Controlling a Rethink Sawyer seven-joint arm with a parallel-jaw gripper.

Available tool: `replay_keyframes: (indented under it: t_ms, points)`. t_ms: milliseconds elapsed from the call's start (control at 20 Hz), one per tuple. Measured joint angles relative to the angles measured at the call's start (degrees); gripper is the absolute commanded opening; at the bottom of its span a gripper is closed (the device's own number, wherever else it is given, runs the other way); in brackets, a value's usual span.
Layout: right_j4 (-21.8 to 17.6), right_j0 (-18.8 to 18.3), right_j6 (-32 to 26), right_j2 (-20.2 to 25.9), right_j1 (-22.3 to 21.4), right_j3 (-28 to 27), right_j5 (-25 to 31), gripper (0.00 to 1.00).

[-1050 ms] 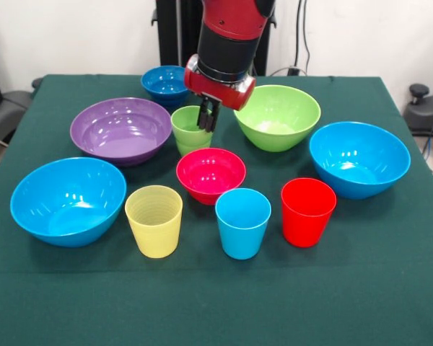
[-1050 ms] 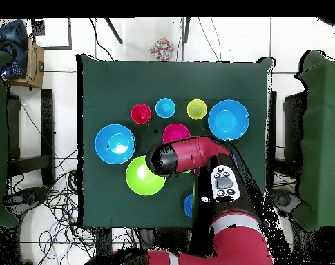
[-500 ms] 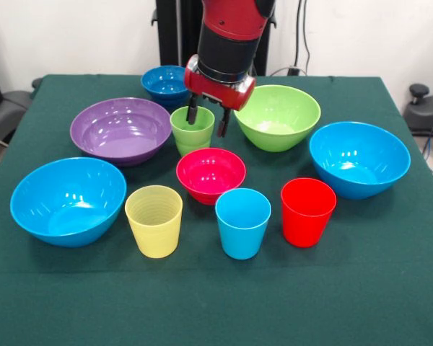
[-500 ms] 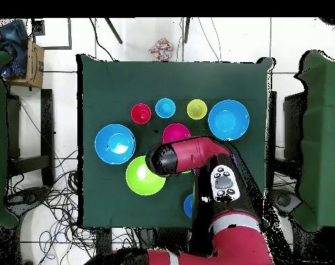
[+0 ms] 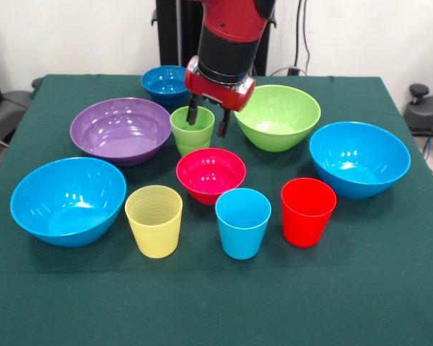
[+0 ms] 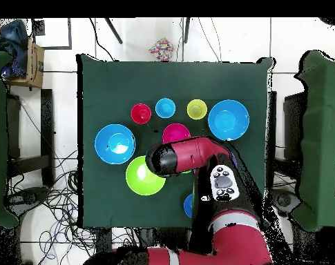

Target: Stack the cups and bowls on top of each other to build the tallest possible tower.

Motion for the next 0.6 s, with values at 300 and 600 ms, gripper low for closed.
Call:
replay_keyframes:
  t_ms: [300, 600]
  points:
    - [0.0, -0.03, 0.0, 0.0, 0.82, -0.01, 0.0, 1.0]
    - [0.0, -0.02, 0.0, -0.02, 2.3, -0.02, -0.01, 1.0]
